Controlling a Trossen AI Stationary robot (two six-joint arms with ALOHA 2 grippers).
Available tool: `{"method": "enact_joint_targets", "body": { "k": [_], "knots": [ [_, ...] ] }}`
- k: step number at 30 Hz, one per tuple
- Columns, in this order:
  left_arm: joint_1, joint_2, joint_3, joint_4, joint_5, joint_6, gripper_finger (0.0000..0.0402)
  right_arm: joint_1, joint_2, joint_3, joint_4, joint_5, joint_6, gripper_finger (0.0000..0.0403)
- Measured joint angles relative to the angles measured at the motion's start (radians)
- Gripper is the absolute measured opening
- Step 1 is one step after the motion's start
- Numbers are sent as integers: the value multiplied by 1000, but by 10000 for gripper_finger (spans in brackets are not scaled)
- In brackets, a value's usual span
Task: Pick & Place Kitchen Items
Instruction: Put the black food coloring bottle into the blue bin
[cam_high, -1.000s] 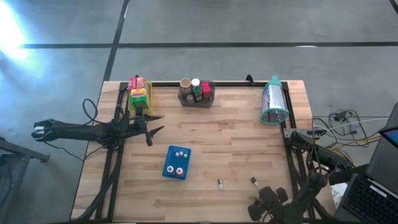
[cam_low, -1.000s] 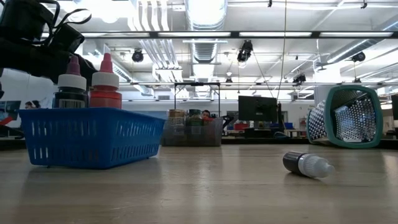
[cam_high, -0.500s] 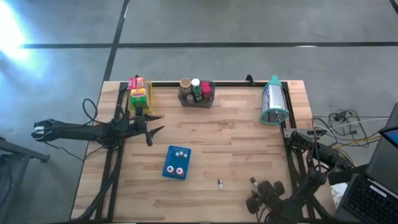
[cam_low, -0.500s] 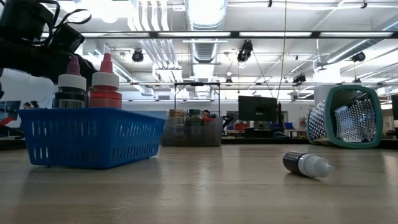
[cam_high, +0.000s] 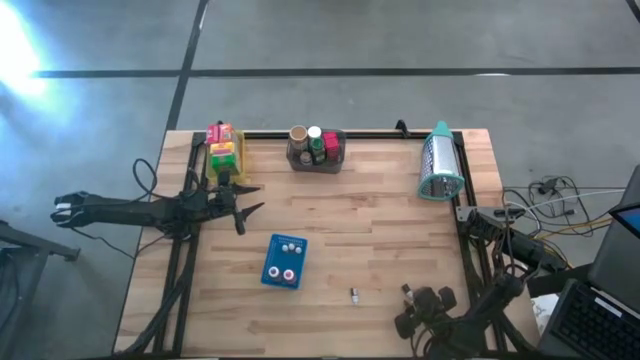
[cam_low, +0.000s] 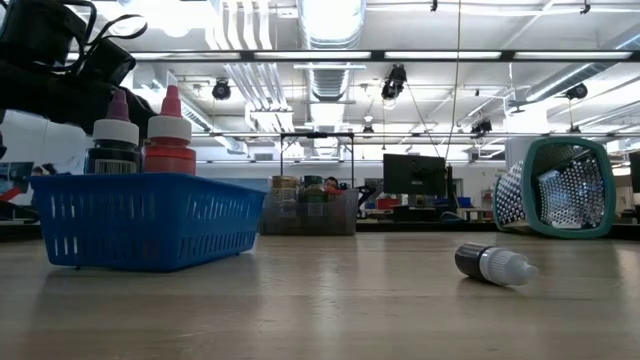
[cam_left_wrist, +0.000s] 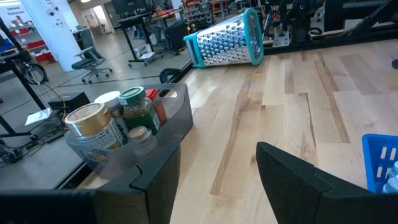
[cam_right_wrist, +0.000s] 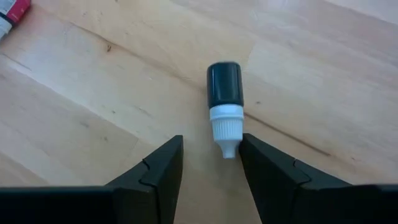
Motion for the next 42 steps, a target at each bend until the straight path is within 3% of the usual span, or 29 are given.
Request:
{"method": "enact_joint_targets", "body": {
  "k": [11,28,37,42],
  "knots": [
    [0,0,0,0,0,0,216,-8,-1,-15,-16,3,-4,179],
    [0,0,0,0,0,0,216,-8,-1,-16,-29,6,-27,46],
    [0,0,0,0,0,0,216,-18,-26,-16,-35,1,-43,65],
    [0,0,0,0,0,0,216,-43,-108,-26,-159,-30,-92,54]
  ]
}}
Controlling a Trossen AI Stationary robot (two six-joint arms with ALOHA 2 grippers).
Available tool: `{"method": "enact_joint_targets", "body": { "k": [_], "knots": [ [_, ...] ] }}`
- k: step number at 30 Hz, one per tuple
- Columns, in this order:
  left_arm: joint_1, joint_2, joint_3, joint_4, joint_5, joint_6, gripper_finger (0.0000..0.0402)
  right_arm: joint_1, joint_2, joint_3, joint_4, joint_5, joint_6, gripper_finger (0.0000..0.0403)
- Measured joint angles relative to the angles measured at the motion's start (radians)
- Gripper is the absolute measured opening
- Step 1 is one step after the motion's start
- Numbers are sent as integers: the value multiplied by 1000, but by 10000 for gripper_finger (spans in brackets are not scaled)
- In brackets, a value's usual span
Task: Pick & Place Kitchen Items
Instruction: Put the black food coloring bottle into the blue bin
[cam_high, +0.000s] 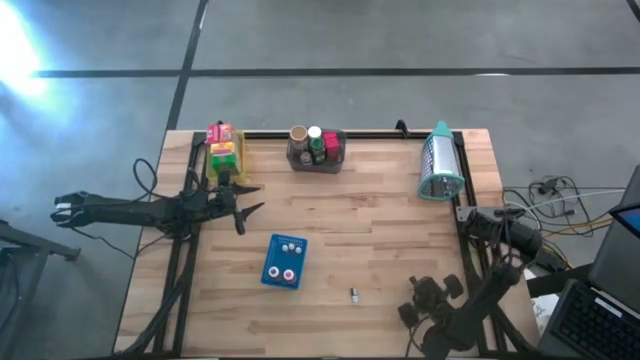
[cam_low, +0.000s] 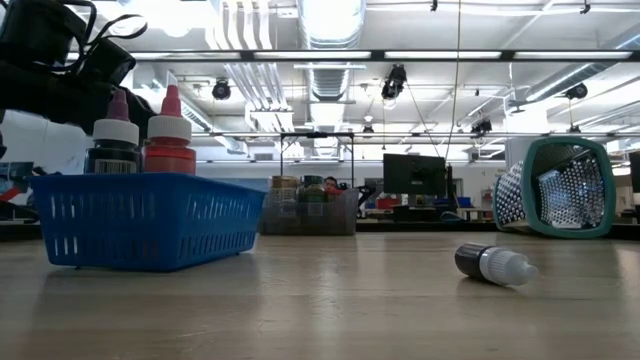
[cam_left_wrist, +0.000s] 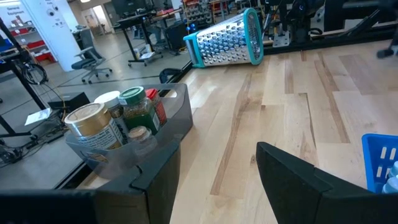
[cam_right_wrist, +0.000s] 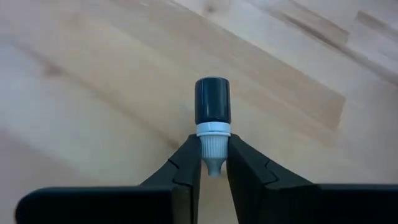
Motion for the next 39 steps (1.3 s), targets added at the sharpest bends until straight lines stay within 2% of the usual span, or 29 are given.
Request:
{"method": "enact_joint_targets", "body": {
  "k": [6,11,16,22,30,39],
  "knots": [
    [0,0,0,-4,0,0,216,-71,-187,-50,-29,24,-154,50],
    [0,0,0,-5,0,0,216,-185,-376,-112,-6,36,-319,58],
    [0,0,0,-5,0,0,216,-355,-549,-162,107,47,-618,54],
    [0,0,0,-5,0,0,216,-597,-681,-191,254,37,-1009,57],
    [0,0,0,-5,0,0,216,-888,-702,-149,357,-125,-1426,56],
    [0,0,0,-5,0,0,216,-1060,-563,-8,337,-283,-1715,55]
  ]
}}
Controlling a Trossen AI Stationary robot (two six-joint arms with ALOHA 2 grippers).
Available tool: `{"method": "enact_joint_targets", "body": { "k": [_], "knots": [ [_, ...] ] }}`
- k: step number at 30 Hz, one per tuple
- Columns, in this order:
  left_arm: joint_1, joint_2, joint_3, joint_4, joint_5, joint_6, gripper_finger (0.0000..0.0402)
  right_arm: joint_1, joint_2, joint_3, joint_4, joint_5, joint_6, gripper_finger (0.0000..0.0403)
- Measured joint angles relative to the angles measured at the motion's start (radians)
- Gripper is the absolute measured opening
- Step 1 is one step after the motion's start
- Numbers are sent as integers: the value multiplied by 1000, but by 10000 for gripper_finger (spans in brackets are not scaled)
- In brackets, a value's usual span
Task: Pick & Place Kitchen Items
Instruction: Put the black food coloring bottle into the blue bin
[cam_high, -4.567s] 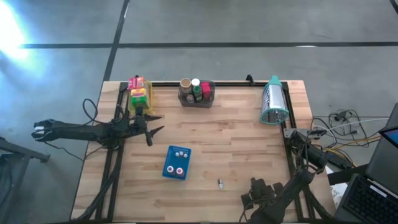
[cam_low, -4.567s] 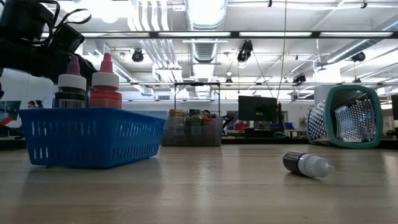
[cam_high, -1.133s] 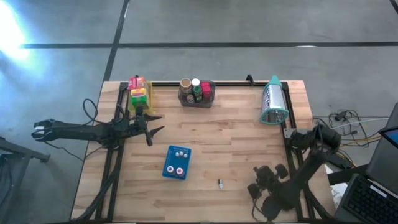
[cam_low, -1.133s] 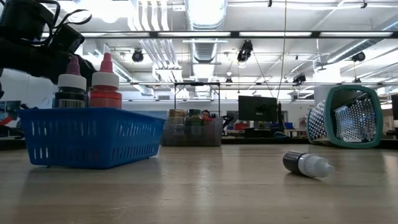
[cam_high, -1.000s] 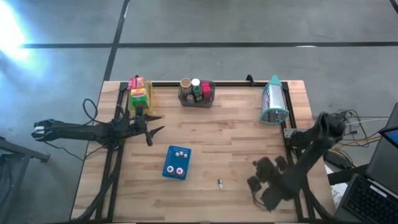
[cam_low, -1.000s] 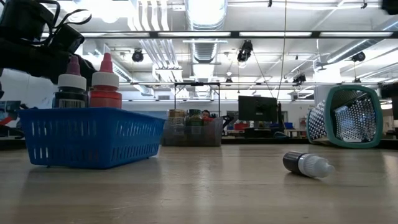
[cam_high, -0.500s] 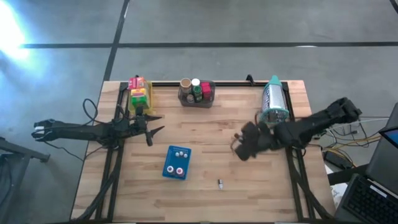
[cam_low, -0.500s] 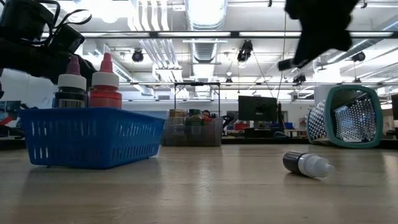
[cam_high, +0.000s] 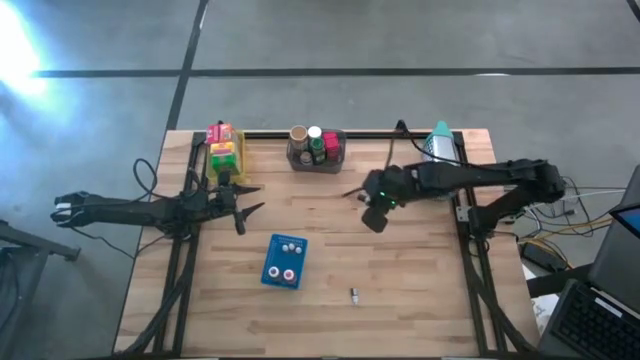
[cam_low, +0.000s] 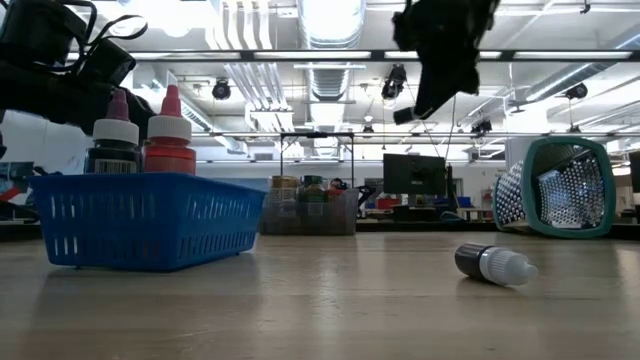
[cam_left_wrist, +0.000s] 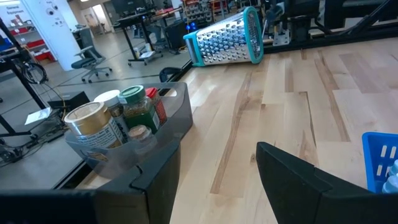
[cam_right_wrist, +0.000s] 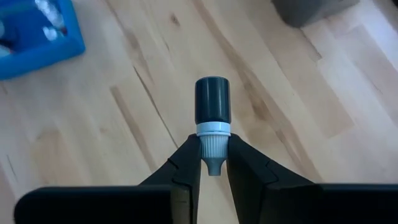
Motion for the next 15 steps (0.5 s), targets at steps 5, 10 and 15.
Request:
{"method": "enact_joint_targets", "body": {
  "k": [5,10,15],
  "knots": [
    [0,0,0,0,0,0,216,-48,120,105,-110,-36,-102,59],
    [0,0,0,0,0,0,216,-71,247,212,-224,-37,-194,56],
    [0,0,0,-2,0,0,216,-83,345,285,-302,-37,-279,59]
  ]
}}
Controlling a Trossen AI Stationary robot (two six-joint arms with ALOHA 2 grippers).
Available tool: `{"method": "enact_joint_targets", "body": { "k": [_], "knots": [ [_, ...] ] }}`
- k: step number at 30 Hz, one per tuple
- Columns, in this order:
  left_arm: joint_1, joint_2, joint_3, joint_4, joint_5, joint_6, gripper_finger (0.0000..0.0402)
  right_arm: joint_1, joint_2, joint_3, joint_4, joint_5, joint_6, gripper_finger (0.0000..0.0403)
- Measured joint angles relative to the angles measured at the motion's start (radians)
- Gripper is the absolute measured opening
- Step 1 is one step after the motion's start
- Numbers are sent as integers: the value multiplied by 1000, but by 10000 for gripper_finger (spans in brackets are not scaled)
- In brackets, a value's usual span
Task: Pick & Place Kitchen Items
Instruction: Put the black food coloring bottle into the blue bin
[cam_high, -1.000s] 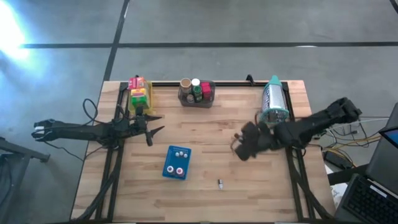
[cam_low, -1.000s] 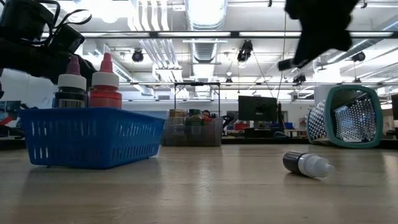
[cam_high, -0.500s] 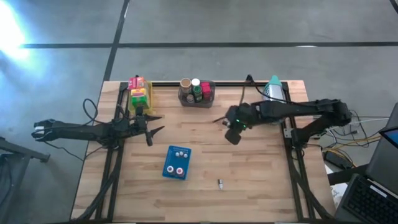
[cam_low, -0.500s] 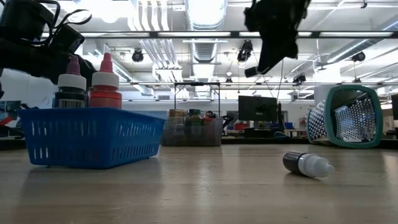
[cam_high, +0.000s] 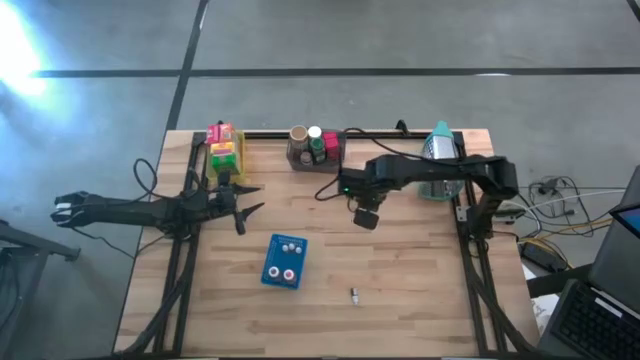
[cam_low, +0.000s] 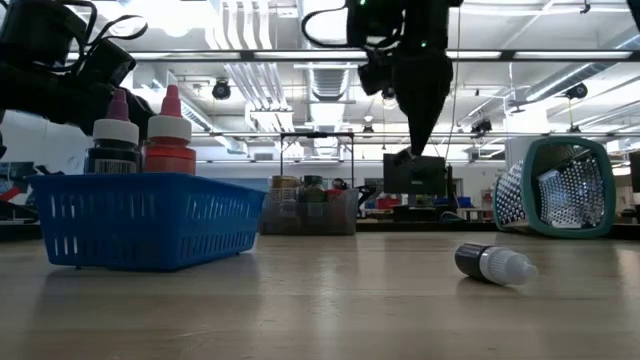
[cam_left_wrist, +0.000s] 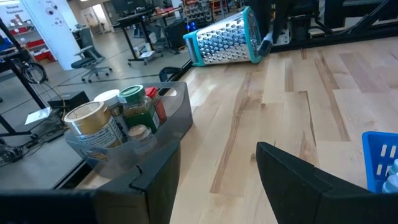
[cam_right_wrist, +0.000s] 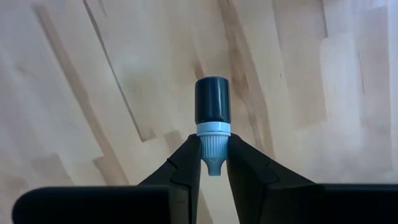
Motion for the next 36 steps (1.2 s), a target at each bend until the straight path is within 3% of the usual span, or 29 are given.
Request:
{"method": "enact_joint_targets", "body": {
  "k": [21,36],
  "knots": [
    [0,0,0,-5,0,0,216,-52,69,30,-59,3,-161,56],
    [0,0,0,-5,0,0,216,-51,108,30,-86,0,-172,58]
  ]
}}
